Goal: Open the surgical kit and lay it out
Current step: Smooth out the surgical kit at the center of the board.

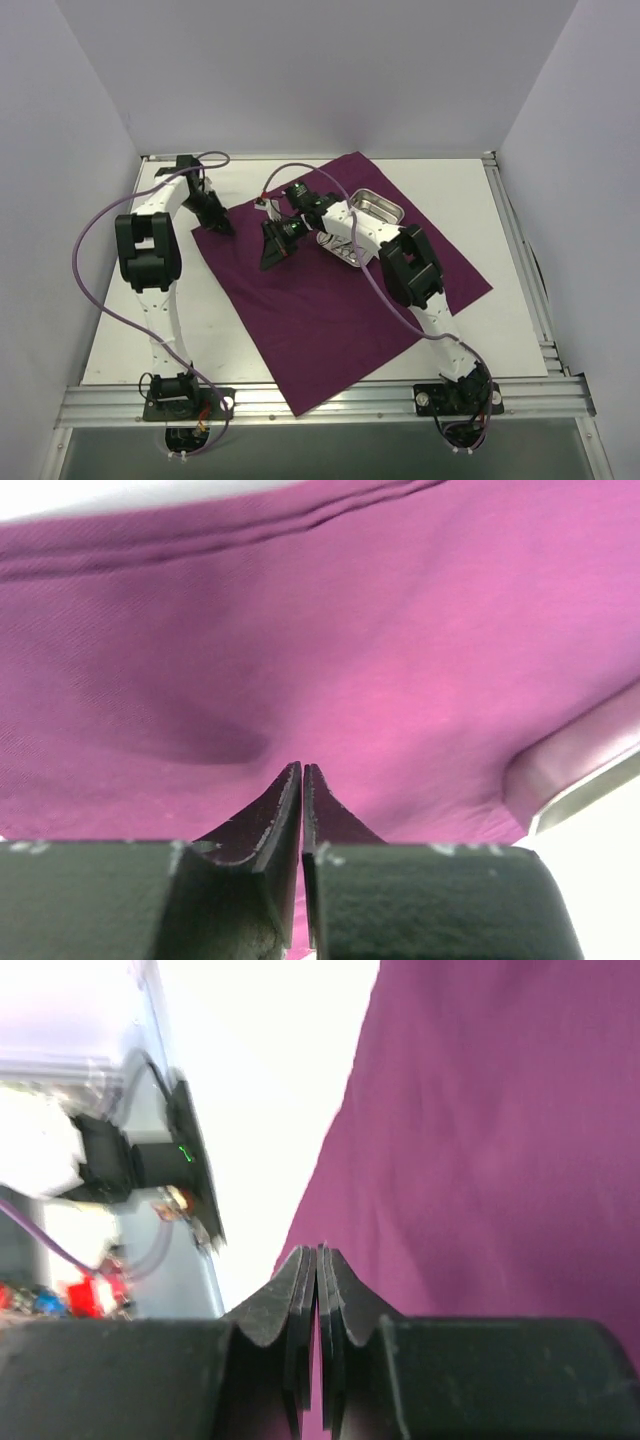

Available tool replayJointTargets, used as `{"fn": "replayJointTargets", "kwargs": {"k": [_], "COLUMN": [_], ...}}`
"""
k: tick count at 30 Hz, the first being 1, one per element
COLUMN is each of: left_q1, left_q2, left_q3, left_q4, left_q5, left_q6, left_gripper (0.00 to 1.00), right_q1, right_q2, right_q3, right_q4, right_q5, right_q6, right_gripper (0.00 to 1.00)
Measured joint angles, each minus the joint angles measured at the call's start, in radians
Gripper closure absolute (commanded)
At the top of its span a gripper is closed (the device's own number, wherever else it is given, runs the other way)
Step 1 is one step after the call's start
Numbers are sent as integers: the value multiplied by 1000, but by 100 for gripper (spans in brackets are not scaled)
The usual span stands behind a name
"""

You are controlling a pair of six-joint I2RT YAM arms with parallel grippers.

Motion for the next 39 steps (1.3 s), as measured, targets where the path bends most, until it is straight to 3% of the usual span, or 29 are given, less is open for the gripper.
{"fn": "replayJointTargets", "kwargs": {"k": [4, 8, 10, 13, 14, 16, 20, 26, 31, 39], "left_q1": [0, 1, 3, 8, 10, 11, 13, 13, 15, 31], "left_q2": [21, 94, 129, 179, 193, 211, 212, 212, 214, 252], "left_q3": [42, 146, 193, 247, 259, 268, 275, 277, 277, 322], "left_q4": [15, 11, 6, 0, -1, -4, -15, -31, -33, -74], "left_q5": [29, 50, 58, 79, 86, 94, 97, 95, 95, 127], "left_q6": [-3, 3, 5, 2, 1, -1, -2, 4, 3, -2], "left_gripper": [88, 79, 78, 78, 79, 79, 79, 79, 79, 79], "right_q1": [0, 6, 10, 24, 33, 46, 74, 72, 62, 79], "right_q2": [78, 158, 247, 402, 414, 392, 288, 160, 160, 80], "right_q3": [-3, -148, -141, -61, -64, -116, -112, -183, -196, -348], "right_q4": [256, 834, 1130, 1394, 1455, 1482, 1037, 793, 662, 677], "right_q5": [-82, -154, -172, -171, -169, -159, -68, 5, 0, -41], "right_q6": [225, 729, 1029, 1432, 1450, 1395, 970, 640, 510, 423], "right_gripper": [98, 99, 100, 100, 100, 100, 100, 100, 100, 100]}}
